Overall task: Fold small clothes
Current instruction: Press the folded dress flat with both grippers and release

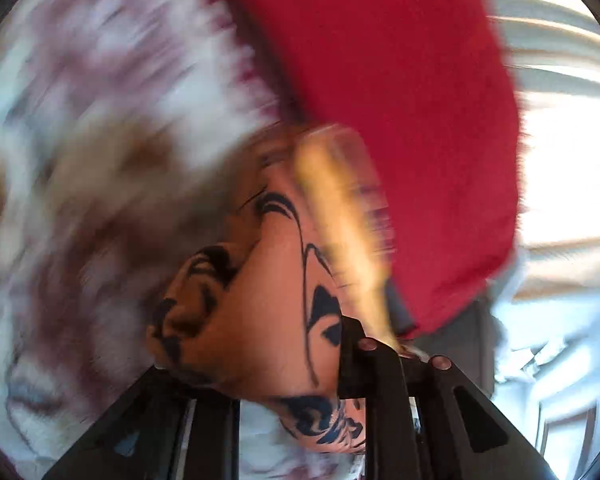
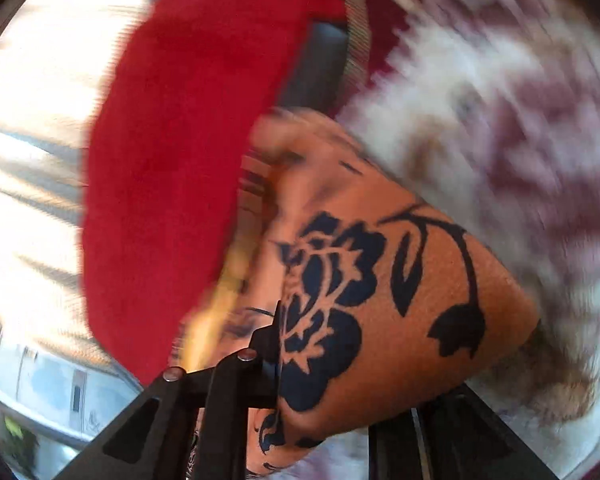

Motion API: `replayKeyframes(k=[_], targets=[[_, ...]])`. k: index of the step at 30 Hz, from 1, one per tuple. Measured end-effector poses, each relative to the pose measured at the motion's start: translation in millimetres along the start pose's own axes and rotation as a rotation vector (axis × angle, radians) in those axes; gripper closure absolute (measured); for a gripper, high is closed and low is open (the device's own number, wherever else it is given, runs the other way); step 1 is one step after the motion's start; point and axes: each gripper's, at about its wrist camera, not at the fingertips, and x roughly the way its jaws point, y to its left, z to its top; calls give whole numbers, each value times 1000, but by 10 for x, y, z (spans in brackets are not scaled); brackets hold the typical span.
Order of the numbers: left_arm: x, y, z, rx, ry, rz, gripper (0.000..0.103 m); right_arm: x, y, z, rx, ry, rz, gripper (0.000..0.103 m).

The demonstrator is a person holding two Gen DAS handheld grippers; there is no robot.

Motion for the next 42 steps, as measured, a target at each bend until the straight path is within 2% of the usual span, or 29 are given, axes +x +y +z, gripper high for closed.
replayKeyframes(k=[1, 2, 3, 4, 5, 8, 9, 10, 13, 15, 17, 18, 20, 21, 22, 23, 25, 27, 30, 33, 34, 35, 36, 37, 38, 39, 40, 42], targets=[[-88, -165, 40, 68, -36, -25, 83, -109, 125, 13, -33, -41, 49, 86], [-188, -314, 63, 132, -80, -63, 83, -258, 334, 39, -111, -118, 110, 86], [-271, -394, 72, 175, -126, -101, 82, -343, 463, 30, -179, -166, 128, 86], [-275, -397, 82, 181, -134, -87, 82, -359, 593, 2, -245, -207, 120, 86], [-193, -274, 116, 141, -101, -19, 82, -321, 617, -3, -271, -205, 93, 86], [147, 258, 109, -77, 79, 152, 82, 49, 276, 37, -113, -32, -26, 86], [166, 326, 80, -99, 90, 177, 82, 131, 174, 26, -67, 14, -63, 86], [145, 335, 67, -92, 79, 182, 82, 149, 152, 16, -59, 27, -74, 86], [74, 105, 111, 18, 34, 181, 80, 89, 231, 20, -106, 10, -50, 86], [68, 99, 132, 13, 13, 172, 72, 100, 210, 0, -99, 22, -49, 83], [137, 192, 93, -28, 27, 180, 43, 163, 110, -12, -37, 70, -71, 79], [191, 217, 55, -49, 40, 187, 41, 230, 31, -11, 9, 102, -92, 72], [279, 260, 48, -54, 57, 183, 43, 375, -133, -27, 96, 158, -95, 46], [289, 235, 55, -39, 46, 181, 44, 425, -193, -40, 131, 169, -80, 37], [285, 204, 57, -26, 34, 180, 53, 439, -217, -44, 139, 156, -59, 37], [263, 174, 69, -6, 23, 182, 74, 438, -192, -32, 109, 132, -42, 38], [199, 155, 85, 15, 9, 177, 81, 401, -113, -19, 33, 96, -34, 85], [118, 115, 71, 25, -8, 142, 83, 261, 16, 1, -41, 41, -34, 85], [-111, -18, -56, 97, -11, 132, 84, 39, 190, -21, -120, -8, -24, 85], [-397, -109, -298, 140, -9, 110, 84, -336, 205, -93, -128, -23, 4, 85], [-440, -105, -391, 159, -3, 121, 83, -472, 184, -112, -122, -35, 16, 85], [-435, -60, -521, 181, 24, 166, 78, -623, 114, -106, -125, -52, 20, 85], [-411, 7, -580, 180, 57, 203, 77, -681, 78, -105, -133, -55, -10, 85], [-297, 174, -630, 139, 159, 275, 76, -621, -14, -90, -123, 1, -58, 85], [-285, 371, -672, 60, 209, 266, 73, -553, -87, -74, -104, 61, -99, 84], [-334, 458, -672, 0, 207, 225, 72, -458, -249, -72, -40, 155, -178, 81], [-434, 500, -668, -34, 204, 200, 71, -445, -382, -78, 33, 198, -202, 80], [-690, 404, -673, 54, 191, 235, 70, -595, -572, -67, 150, 191, -119, 76]])
